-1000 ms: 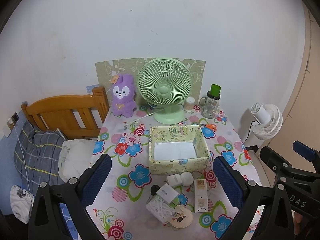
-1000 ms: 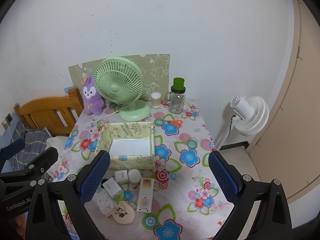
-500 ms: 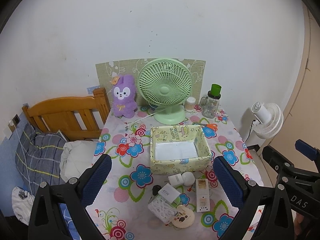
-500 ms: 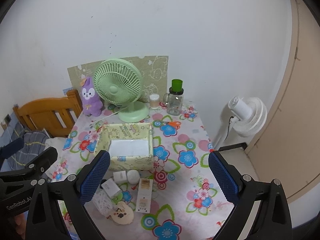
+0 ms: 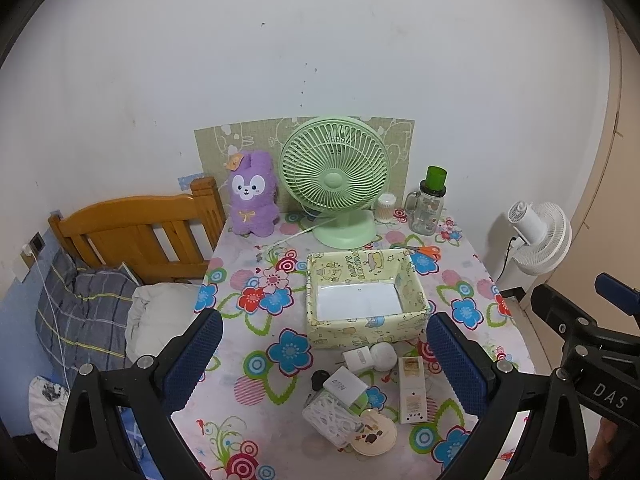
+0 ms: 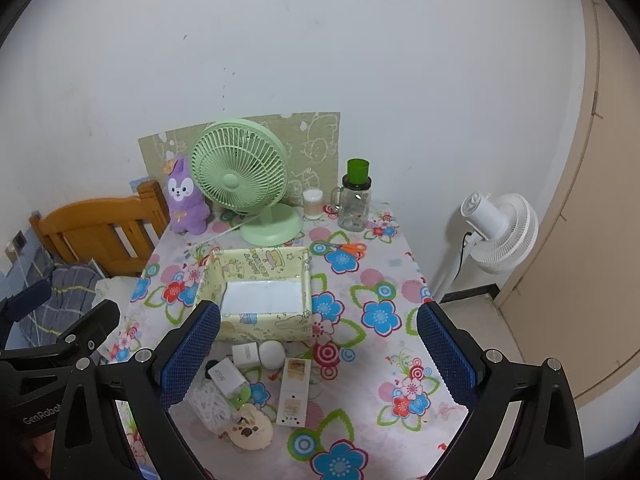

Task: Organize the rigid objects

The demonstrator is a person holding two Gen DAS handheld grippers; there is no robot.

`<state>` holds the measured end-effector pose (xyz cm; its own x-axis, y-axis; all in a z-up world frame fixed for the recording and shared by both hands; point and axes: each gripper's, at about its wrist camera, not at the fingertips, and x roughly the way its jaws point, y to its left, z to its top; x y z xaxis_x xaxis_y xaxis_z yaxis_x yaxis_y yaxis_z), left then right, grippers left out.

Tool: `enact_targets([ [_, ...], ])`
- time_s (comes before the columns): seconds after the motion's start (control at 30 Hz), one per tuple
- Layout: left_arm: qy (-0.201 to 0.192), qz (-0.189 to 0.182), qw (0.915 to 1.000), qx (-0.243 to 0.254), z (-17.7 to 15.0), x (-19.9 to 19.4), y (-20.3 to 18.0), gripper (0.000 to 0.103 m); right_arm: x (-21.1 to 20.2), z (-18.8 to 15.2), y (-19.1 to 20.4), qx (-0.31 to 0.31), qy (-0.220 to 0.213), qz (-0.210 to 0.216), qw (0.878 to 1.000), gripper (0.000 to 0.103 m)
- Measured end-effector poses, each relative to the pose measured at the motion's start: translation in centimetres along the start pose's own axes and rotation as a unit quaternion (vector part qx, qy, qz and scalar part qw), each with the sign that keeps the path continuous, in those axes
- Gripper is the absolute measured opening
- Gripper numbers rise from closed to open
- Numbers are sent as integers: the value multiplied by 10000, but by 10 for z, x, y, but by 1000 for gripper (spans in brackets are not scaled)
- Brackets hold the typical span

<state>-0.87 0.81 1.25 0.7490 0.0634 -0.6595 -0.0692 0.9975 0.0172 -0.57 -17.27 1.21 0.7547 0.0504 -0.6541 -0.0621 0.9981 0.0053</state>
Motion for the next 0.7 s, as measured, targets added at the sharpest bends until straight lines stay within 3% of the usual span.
enact_targets([
  [0.7, 164, -61, 9998, -13, 1, 20, -2, 103, 17, 1, 0, -37, 133, -9, 9999, 100],
])
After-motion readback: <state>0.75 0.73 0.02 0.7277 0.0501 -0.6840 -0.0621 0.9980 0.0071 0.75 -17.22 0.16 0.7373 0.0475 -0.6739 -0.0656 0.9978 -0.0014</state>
